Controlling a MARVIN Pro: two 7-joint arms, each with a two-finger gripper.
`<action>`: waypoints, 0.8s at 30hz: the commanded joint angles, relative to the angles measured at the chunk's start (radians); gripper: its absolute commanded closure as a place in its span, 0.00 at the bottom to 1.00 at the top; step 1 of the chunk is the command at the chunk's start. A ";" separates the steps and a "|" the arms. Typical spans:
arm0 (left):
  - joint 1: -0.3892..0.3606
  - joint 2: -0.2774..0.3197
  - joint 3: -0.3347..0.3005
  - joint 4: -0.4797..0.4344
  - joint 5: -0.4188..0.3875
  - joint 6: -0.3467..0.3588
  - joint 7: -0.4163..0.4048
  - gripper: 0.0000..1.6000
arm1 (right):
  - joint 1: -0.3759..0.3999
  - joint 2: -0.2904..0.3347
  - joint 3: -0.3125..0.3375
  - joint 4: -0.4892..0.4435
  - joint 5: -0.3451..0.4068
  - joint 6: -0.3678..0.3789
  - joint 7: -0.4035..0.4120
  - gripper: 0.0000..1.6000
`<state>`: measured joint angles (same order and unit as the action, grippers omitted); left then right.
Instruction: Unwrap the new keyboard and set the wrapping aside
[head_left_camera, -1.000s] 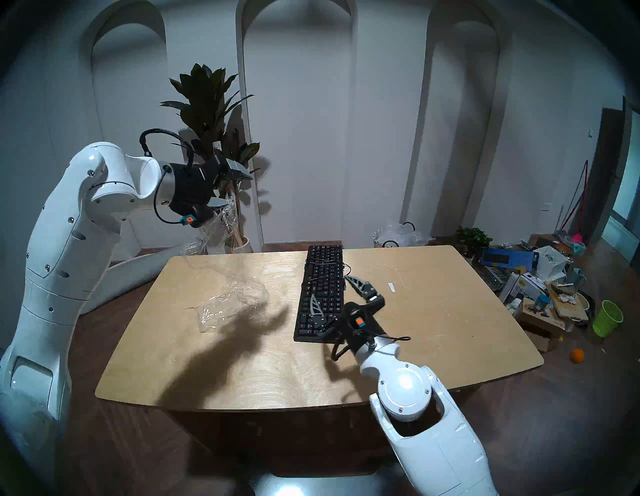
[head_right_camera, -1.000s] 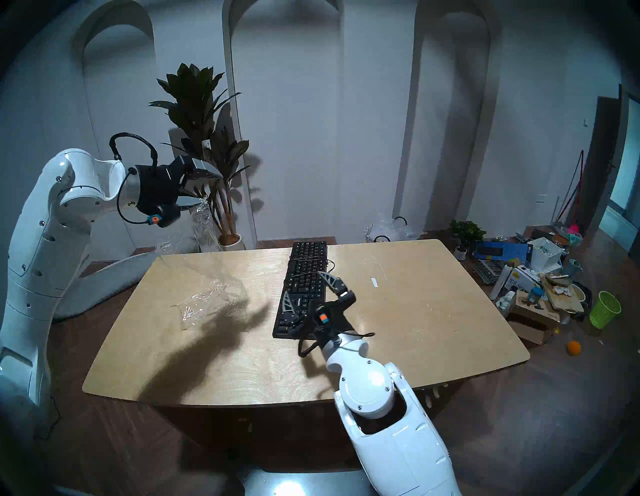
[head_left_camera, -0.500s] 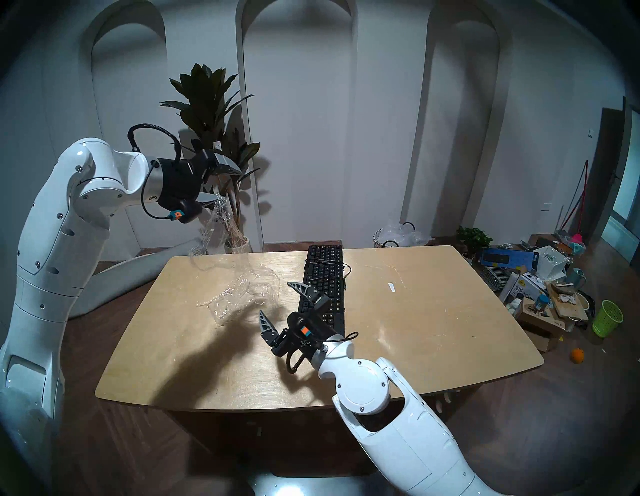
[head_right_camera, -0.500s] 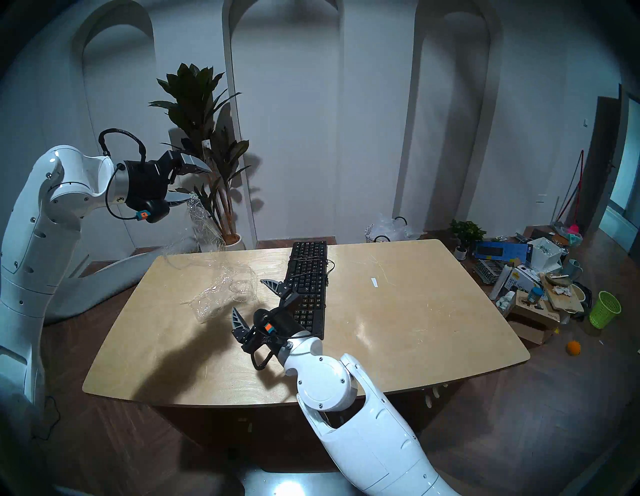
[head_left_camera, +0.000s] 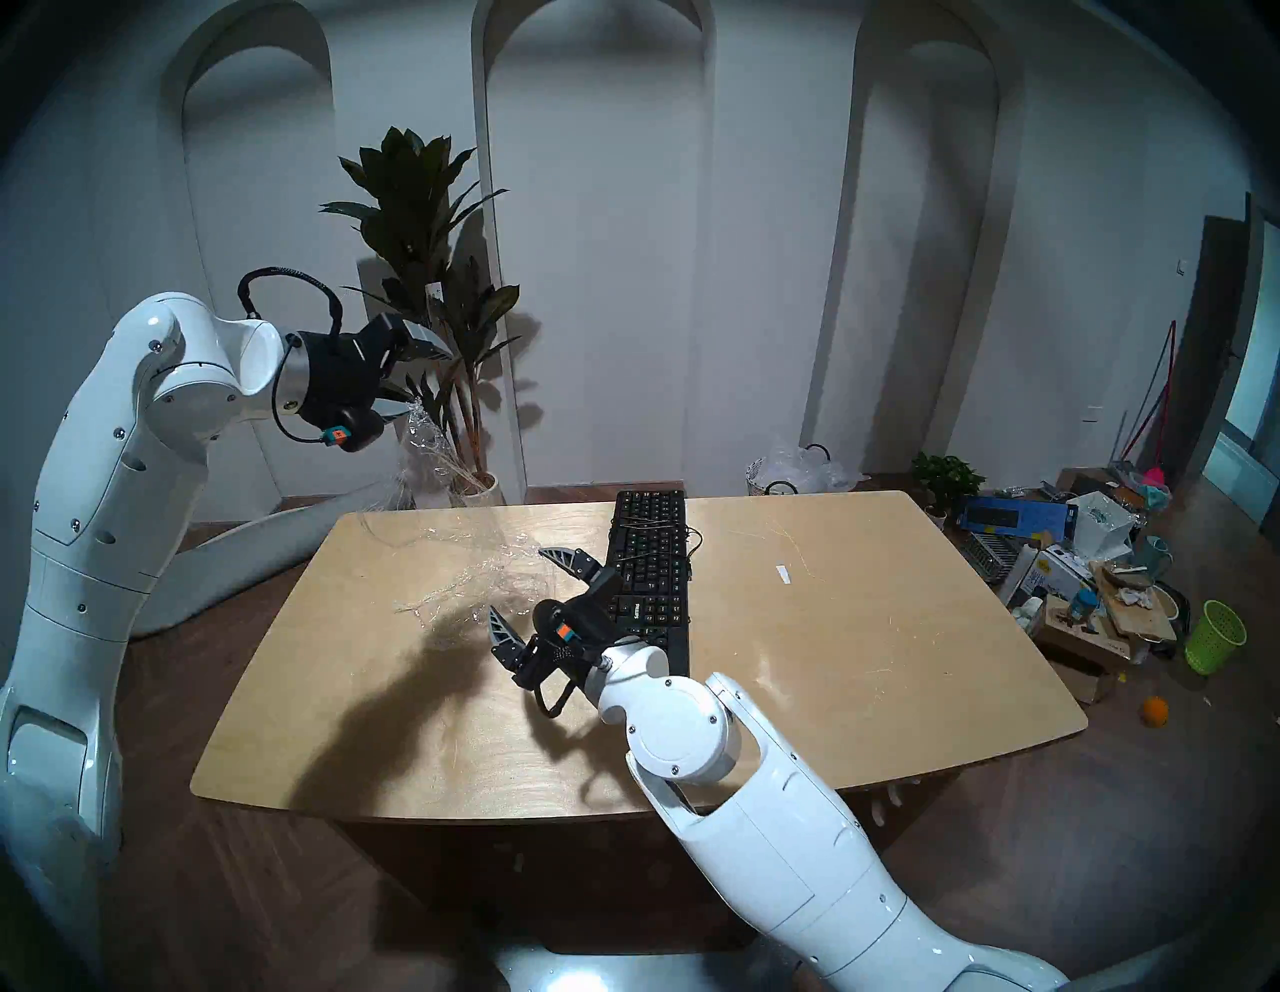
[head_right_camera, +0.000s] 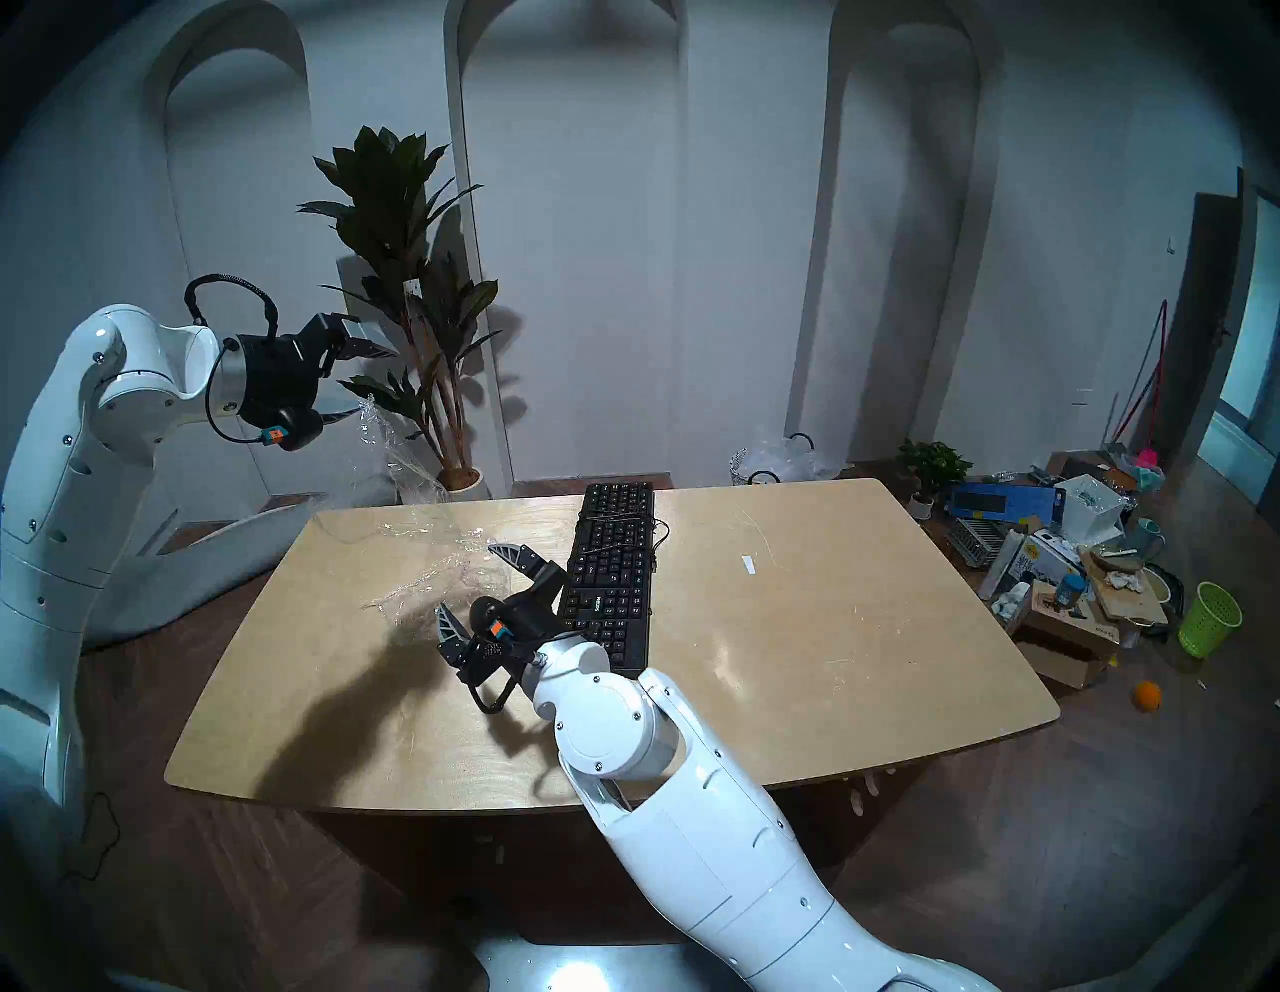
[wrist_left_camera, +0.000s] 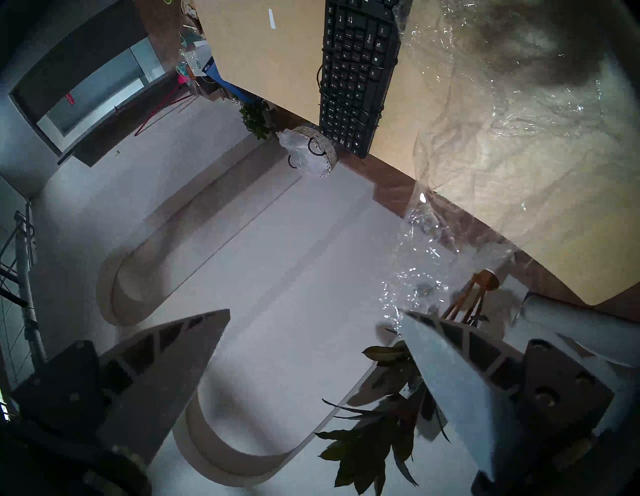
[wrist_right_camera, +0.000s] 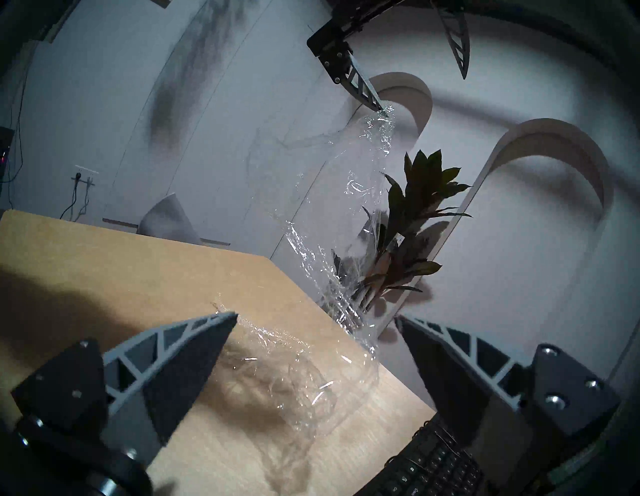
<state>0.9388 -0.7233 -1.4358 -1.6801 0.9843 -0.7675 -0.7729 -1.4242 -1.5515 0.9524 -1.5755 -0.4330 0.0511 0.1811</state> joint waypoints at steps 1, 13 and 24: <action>-0.012 0.007 -0.013 0.015 0.006 0.012 -0.004 0.00 | 0.109 -0.080 0.000 0.032 -0.010 0.021 -0.014 0.00; -0.014 0.017 -0.017 0.060 0.026 0.026 -0.009 0.00 | 0.205 -0.134 0.002 0.160 -0.046 0.077 -0.039 0.00; -0.020 0.028 -0.026 0.096 0.042 0.040 -0.012 0.00 | 0.290 -0.179 0.014 0.271 -0.072 0.122 -0.060 1.00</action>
<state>0.9421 -0.7083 -1.4396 -1.5874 1.0220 -0.7388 -0.7841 -1.2232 -1.6673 0.9601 -1.3360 -0.4956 0.1564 0.1380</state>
